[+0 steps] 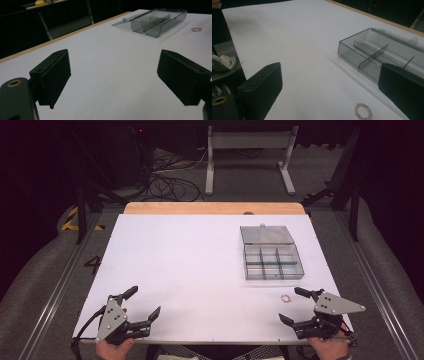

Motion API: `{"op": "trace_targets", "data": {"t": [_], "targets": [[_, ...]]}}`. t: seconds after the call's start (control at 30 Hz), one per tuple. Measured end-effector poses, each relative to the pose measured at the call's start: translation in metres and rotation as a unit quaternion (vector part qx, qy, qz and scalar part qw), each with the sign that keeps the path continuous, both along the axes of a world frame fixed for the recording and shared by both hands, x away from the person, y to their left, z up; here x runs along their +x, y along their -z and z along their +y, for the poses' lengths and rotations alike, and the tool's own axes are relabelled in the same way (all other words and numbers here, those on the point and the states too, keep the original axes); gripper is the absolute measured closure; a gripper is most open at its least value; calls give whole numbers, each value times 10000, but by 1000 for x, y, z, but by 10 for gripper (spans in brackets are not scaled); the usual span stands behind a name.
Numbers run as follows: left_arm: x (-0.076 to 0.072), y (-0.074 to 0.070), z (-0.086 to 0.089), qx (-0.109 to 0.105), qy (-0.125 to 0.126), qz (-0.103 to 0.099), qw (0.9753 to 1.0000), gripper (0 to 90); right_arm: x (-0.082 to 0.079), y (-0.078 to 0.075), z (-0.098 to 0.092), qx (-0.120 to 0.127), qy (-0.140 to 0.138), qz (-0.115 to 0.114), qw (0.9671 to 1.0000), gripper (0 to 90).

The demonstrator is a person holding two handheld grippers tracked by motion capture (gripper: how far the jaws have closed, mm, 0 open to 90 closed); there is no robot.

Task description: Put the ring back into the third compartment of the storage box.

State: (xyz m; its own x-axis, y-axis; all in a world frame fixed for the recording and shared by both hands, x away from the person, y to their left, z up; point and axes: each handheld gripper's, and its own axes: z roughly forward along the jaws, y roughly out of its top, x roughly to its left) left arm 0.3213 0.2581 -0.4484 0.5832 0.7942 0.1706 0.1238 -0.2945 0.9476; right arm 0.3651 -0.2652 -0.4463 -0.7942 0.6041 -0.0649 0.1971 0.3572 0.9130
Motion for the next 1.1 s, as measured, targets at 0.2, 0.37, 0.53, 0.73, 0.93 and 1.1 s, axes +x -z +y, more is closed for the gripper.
{"op": "trace_targets", "data": {"t": [0.2,0.37,0.53,0.73,0.93,1.1], "targets": [[-1,-1,0,72,-66,-101,9999,123,0,0,1,-39,-13,22,10000,63],[-2,-1,-1,157,-85,-126,9998,123,0,0,2,-59,-29,27,10000,72],[-2,-1,-2,188,-91,-125,9997,123,0,-1,3,-99,-30,28,9999,80],[-2,-1,-2,252,-65,-139,9996,123,0,-1,4,-147,-46,41,9999,93],[-1,0,-2,127,-17,-14,9999,114,2,-5,5,-258,-5,81,9996,122],[0,0,-2,201,-27,-39,9998,114,11,-11,7,-377,58,235,9990,137]]}}
